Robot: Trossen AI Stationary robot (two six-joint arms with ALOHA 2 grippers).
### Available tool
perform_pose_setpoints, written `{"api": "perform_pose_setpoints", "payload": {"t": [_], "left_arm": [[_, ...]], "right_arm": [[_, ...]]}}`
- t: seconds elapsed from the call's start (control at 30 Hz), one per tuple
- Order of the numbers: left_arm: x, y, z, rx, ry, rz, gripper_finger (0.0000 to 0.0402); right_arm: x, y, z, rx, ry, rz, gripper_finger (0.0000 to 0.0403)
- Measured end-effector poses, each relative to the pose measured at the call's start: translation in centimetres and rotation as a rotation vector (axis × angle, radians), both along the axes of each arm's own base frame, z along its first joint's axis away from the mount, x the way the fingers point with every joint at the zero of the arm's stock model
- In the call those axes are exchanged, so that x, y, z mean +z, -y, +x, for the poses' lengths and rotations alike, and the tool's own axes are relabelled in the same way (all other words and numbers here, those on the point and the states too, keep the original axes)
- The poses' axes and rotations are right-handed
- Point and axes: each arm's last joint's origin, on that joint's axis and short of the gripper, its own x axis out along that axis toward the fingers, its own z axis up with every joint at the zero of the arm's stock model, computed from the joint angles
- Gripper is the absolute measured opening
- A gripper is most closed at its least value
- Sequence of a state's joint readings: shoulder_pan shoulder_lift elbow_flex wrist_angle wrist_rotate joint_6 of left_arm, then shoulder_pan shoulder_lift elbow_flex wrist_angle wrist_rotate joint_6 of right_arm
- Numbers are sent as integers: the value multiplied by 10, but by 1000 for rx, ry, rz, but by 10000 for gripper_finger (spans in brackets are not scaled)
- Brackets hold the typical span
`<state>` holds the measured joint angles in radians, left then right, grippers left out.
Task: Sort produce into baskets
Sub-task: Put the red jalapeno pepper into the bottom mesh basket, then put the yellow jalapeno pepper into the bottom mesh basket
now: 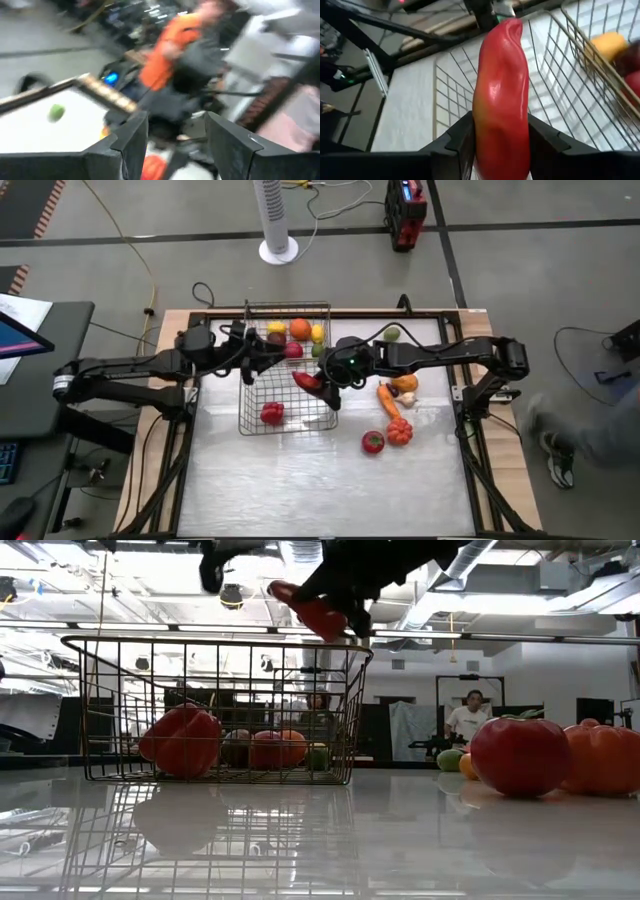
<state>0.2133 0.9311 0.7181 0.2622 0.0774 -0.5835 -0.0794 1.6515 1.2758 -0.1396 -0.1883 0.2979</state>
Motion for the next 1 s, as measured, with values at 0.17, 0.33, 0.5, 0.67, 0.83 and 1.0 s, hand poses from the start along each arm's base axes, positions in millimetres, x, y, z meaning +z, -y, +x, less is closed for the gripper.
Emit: {"api": "perform_pose_setpoints", "payload": {"t": [0.17,0.33,0.5,0.67,0.83,1.0], "left_arm": [[0,-7,-3,56,-134,-84,183],[1,-13,1,107,-283,-150,183],[9,-16,11,112,-335,-139,183],[17,-22,21,134,-338,-124,183],[26,-32,29,103,-305,-126,183],[34,-36,33,71,-217,-85,183]], "right_arm": [[3,1,3,-6,44,3,168],[0,3,2,-9,23,-3,168],[0,6,2,-19,25,-4,168],[-1,6,1,-27,2,7,168],[-3,6,0,-28,-21,11,190],[-4,6,0,-15,-24,-12,248]]}}
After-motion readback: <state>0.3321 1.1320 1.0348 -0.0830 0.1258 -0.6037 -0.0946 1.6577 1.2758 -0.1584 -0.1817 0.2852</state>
